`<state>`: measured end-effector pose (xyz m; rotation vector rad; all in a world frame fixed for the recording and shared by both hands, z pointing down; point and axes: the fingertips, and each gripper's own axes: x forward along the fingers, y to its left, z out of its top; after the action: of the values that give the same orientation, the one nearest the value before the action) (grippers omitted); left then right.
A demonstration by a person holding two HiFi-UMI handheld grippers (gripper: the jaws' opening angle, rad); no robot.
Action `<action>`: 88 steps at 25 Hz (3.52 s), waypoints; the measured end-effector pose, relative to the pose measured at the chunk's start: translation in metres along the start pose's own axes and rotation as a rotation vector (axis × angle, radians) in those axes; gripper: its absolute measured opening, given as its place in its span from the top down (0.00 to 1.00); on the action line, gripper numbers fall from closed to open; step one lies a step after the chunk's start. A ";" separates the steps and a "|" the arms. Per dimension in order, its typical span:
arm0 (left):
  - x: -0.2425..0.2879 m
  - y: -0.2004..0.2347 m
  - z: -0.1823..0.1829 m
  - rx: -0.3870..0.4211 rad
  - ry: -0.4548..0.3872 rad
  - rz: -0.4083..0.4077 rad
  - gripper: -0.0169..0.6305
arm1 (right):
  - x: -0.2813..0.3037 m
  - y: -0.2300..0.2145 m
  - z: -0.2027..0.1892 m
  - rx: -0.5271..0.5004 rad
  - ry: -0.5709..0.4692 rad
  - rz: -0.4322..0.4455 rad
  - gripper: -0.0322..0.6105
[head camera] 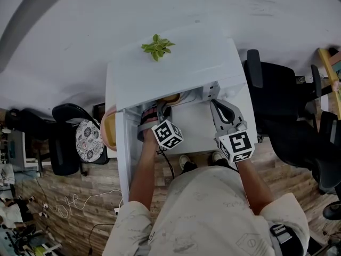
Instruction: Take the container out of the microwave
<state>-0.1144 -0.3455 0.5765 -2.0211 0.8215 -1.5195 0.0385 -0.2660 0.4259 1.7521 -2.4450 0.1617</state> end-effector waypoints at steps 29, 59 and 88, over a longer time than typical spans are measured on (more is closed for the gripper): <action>-0.003 -0.003 -0.003 0.074 0.031 -0.013 0.90 | -0.002 0.006 0.002 -0.006 -0.005 0.008 0.93; -0.027 -0.010 0.003 0.064 0.069 0.000 0.93 | -0.013 0.015 0.001 -0.015 -0.012 0.052 0.93; -0.069 -0.041 0.008 0.034 0.159 0.012 0.93 | -0.016 0.021 -0.016 -0.005 0.014 0.190 0.93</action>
<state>-0.1135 -0.2678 0.5561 -1.8865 0.8609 -1.6921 0.0242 -0.2415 0.4390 1.5096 -2.5961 0.1854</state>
